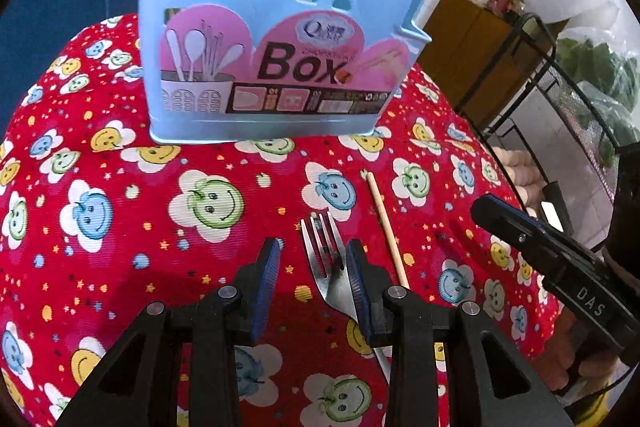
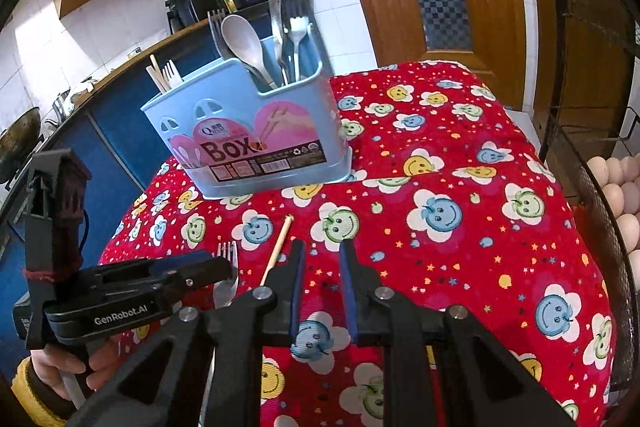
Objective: Organize utensils
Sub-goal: 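Move both open tools back down toward the remaining fork and chopstick, then grasp the silver fork with the left tool while the right tool grasps the wooden chopstick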
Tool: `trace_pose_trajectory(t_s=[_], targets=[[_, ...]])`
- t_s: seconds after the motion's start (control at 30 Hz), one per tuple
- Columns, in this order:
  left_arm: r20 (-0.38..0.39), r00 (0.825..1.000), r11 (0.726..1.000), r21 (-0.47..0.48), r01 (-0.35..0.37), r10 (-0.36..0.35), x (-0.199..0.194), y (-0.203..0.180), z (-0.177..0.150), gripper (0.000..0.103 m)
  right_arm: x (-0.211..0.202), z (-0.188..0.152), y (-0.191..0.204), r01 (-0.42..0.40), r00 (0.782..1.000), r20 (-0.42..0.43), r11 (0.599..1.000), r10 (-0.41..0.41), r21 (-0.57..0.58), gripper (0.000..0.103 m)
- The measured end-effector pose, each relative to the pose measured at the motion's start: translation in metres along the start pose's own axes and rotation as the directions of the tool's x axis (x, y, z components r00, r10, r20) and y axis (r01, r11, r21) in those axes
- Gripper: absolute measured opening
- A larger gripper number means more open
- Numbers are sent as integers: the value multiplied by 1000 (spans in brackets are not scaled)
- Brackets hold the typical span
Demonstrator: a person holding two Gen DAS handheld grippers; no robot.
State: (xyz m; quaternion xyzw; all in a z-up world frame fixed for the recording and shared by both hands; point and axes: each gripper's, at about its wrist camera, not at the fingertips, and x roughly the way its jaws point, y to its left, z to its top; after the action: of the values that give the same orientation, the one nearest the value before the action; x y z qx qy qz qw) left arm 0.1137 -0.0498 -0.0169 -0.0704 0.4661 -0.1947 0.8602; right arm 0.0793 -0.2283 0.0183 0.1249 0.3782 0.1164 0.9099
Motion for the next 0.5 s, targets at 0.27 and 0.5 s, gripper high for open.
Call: trace_pose_trajectory(t_s=[0.27,0.5], targets=[[-10,999,999,20,33,-33,7,-9,-1,12,4,-1,-4,-4,1000,-8,1000,4,9,19],[-1,999,999,27,33,-33,9,-14,0,9,4,-2,-4,-2,1000,-10,1000,2,5,19]])
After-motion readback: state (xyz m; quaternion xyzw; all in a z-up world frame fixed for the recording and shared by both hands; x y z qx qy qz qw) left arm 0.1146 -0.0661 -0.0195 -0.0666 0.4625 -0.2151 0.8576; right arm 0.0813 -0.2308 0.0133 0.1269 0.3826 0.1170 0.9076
